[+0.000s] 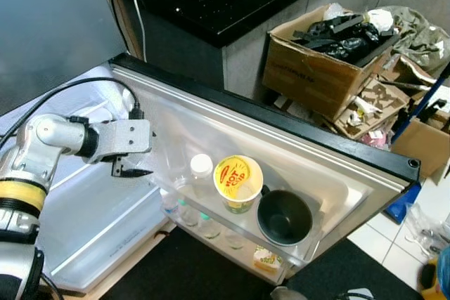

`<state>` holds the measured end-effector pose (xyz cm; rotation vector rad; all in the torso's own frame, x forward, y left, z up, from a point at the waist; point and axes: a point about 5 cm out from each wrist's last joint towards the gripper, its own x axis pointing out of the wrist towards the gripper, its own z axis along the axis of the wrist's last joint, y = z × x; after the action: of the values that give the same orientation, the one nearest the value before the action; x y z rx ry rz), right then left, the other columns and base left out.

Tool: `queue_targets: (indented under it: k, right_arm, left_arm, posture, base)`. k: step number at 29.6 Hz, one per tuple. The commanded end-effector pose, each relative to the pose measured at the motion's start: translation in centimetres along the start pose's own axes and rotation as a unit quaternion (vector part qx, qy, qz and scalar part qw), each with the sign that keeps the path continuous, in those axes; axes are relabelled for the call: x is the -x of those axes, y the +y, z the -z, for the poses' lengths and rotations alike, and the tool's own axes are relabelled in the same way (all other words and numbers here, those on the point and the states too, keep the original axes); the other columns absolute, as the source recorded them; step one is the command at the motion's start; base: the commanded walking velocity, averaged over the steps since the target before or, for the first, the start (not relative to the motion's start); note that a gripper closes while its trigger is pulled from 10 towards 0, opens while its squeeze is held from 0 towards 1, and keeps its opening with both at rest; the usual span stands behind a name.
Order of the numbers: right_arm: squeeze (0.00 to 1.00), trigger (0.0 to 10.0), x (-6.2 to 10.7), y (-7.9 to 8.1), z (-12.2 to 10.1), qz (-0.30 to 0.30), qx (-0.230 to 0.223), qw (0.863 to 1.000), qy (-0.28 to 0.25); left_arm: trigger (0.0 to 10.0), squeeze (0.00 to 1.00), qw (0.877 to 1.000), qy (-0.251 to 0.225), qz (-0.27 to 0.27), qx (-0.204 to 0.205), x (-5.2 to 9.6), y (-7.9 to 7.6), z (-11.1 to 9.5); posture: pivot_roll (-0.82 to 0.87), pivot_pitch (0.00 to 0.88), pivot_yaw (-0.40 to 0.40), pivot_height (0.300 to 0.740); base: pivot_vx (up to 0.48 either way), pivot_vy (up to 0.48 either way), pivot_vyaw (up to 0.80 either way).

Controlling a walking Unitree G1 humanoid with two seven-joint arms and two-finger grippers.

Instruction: Restocking fridge

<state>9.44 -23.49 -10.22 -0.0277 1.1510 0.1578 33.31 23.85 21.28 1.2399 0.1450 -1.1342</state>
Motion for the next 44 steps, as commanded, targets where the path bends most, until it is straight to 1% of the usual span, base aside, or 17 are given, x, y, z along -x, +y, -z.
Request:
queue_targets:
  k: [1,3,4,5,6,7,8,10,13,19,21,25,30,38,44]
  right_arm:
    - [0.00,10.0,0.0,0.4,0.6,-0.007,-0.004,1.000,0.008]
    - [0.00,10.0,0.0,0.4,0.7,-0.006,-0.004,1.000,0.009]
    - [0.00,10.0,0.1,0.4,0.8,-0.006,-0.004,1.000,0.009]
    - [0.00,10.0,0.1,0.4,0.8,-0.006,-0.004,1.000,0.009]
    - [0.00,10.0,0.1,0.3,0.8,-0.005,-0.004,1.000,0.010]
    - [0.00,10.0,0.1,0.3,0.8,-0.005,-0.004,1.000,0.010]
    - [0.00,10.0,0.1,0.3,0.8,-0.004,-0.004,1.000,0.011]
    - [0.00,10.0,0.1,0.3,0.9,-0.003,-0.004,1.000,0.012]
    - [0.00,10.0,0.1,0.3,0.9,-0.003,-0.004,1.000,0.012]
    - [0.00,10.0,0.1,0.4,1.1,-0.004,-0.004,1.000,0.014]
    - [0.00,10.0,0.1,0.4,1.1,-0.004,-0.004,1.000,0.014]
    - [0.00,10.0,0.2,0.4,1.2,-0.004,-0.005,1.000,0.014]
    - [0.00,10.0,0.2,0.4,1.4,-0.003,-0.004,1.000,0.016]
    - [0.00,10.0,0.3,0.4,1.7,-0.002,-0.004,1.000,0.019]
    - [0.00,10.0,0.4,0.4,2.0,-0.002,-0.004,1.000,0.022]
  left_arm:
    - [10.0,0.00,0.999,-0.004,0.020,-0.036,-1.4,-0.6,-0.4]
    - [10.0,0.00,0.997,0.001,0.034,-0.070,-2.1,-1.0,-0.6]
    - [10.0,0.00,0.996,0.000,0.038,-0.081,-2.3,-1.1,-0.7]
    - [10.0,0.00,0.996,0.000,0.038,-0.081,-2.3,-1.1,-0.7]
    - [10.0,0.00,0.995,-0.006,0.039,-0.094,-2.7,-1.1,-0.9]
    - [10.0,0.00,0.995,-0.006,0.039,-0.094,-2.7,-1.1,-0.9]
    - [10.0,0.00,0.993,-0.012,0.046,-0.107,-3.0,-1.2,-1.2]
    - [10.0,0.00,0.989,-0.019,0.066,-0.128,-3.6,-1.6,-1.3]
    - [10.0,0.00,0.983,-0.019,0.101,-0.149,-4.0,-2.3,-1.2]
    - [10.0,0.00,0.978,-0.006,0.121,-0.171,-3.8,-2.4,-0.9]
    - [10.0,0.00,0.978,-0.006,0.121,-0.171,-3.8,-2.4,-0.9]
    - [10.0,0.00,0.974,0.010,0.120,-0.192,-3.8,-1.8,-0.8]
    - [10.0,0.00,0.970,0.011,0.125,-0.206,-3.8,-1.5,-0.9]
    - [10.0,0.00,0.967,0.013,0.139,-0.213,-4.1,-1.8,-0.7]
    - [10.0,0.00,0.966,0.014,0.164,-0.202,-4.5,-2.5,-0.4]
  posture:
    - [-0.06,0.136,0.035,0.740]
    - [-0.06,0.139,0.037,0.740]
    - [-0.06,0.140,0.037,0.740]
    - [-0.06,0.140,0.037,0.740]
    - [-0.06,0.140,0.037,0.740]
    - [-0.06,0.140,0.037,0.740]
    - [-0.07,0.143,0.041,0.740]
    - [-0.07,0.143,0.041,0.740]
    - [-0.07,0.150,0.043,0.740]
    - [-0.07,0.153,0.046,0.740]
    - [-0.07,0.153,0.046,0.740]
    - [-0.07,0.155,0.046,0.740]
    - [-0.07,0.157,0.044,0.740]
    - [-0.08,0.160,0.046,0.740]
    - [-0.08,0.167,0.047,0.740]
  base:
    - [0.000,0.000,0.00]
    - [0.000,0.000,0.00]
    - [0.000,0.000,0.00]
    - [0.000,0.000,0.00]
    - [0.000,0.000,0.00]
    - [0.000,0.000,0.00]
    - [0.000,0.000,0.00]
    - [0.000,0.000,0.00]
    - [0.000,0.000,0.00]
    - [0.000,0.000,0.00]
    - [0.000,0.000,0.00]
    - [0.000,0.000,0.00]
    - [0.000,0.000,0.00]
    - [0.000,0.000,0.00]
    - [0.000,0.000,0.00]
